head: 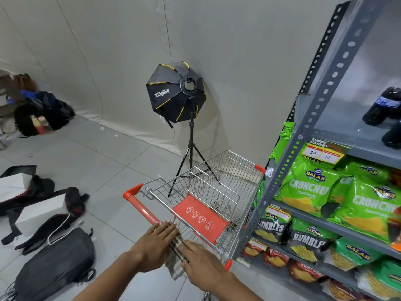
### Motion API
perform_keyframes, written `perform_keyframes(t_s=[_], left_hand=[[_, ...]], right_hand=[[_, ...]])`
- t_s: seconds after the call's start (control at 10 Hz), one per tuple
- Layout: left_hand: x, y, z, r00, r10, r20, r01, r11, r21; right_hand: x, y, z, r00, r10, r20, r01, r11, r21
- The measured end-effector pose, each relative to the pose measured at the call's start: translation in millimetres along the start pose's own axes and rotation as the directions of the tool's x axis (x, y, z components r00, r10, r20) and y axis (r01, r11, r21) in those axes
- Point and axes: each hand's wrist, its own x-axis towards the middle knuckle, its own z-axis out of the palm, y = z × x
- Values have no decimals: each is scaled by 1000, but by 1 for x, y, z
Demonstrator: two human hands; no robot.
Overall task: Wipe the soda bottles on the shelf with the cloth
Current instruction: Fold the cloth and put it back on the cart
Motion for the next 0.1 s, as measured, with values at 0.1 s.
perform_keyframes(t_s=[0.1], left_hand=[[6, 8, -28, 996, -10, -87, 4, 998, -68]], right_hand=[[-1, 0, -17, 992, -35, -122, 37, 999, 15]])
